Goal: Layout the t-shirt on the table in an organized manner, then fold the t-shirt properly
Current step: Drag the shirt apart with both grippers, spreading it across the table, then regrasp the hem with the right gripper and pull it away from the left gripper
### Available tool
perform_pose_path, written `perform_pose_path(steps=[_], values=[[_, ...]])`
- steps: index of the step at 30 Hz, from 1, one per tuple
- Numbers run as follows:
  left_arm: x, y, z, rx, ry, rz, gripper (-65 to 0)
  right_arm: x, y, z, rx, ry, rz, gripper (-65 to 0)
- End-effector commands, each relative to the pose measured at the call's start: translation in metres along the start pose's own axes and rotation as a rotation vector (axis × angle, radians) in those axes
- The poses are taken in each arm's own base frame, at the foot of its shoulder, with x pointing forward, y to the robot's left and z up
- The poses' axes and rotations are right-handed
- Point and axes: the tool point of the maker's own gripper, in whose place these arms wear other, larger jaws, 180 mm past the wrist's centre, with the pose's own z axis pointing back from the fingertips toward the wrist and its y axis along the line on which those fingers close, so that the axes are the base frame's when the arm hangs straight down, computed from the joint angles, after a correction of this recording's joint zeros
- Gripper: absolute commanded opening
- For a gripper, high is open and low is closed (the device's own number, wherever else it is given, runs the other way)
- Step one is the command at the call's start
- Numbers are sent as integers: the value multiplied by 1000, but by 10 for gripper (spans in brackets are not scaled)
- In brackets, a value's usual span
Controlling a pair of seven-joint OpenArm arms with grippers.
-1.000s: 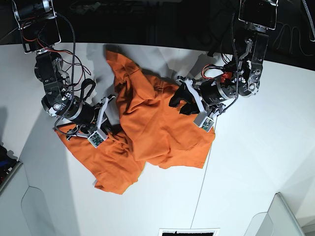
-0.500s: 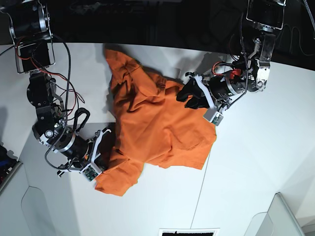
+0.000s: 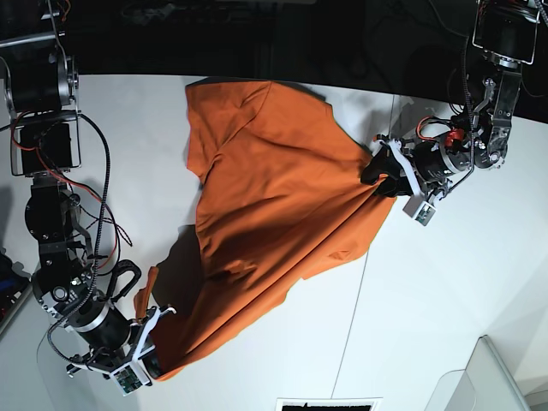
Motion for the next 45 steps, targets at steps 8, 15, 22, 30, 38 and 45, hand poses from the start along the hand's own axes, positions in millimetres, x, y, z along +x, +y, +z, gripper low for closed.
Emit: perform_pose_path(steps=[8,15,22,30,38,45], values=[[-24,34,8,160,139,-63,-329,-24,-30,0,-123,148,-107,-195],[2,42,24,160,50,-31,-330,-102,-9,18,-138,389,-180,-196],[40,69,54,249,-71,-25,-330,-158,21,42,-118,471,-189,-196],[47,73,62,238,-109,27,-330,-180,60,55,-31,482,-316,-196],[67,32,56,76,-182,26,-330,-161,97,40,11,416,-370,-196],[72,-16,34,-34,-191,-10,-330,-178,101,34,-29,446,-364,-232]])
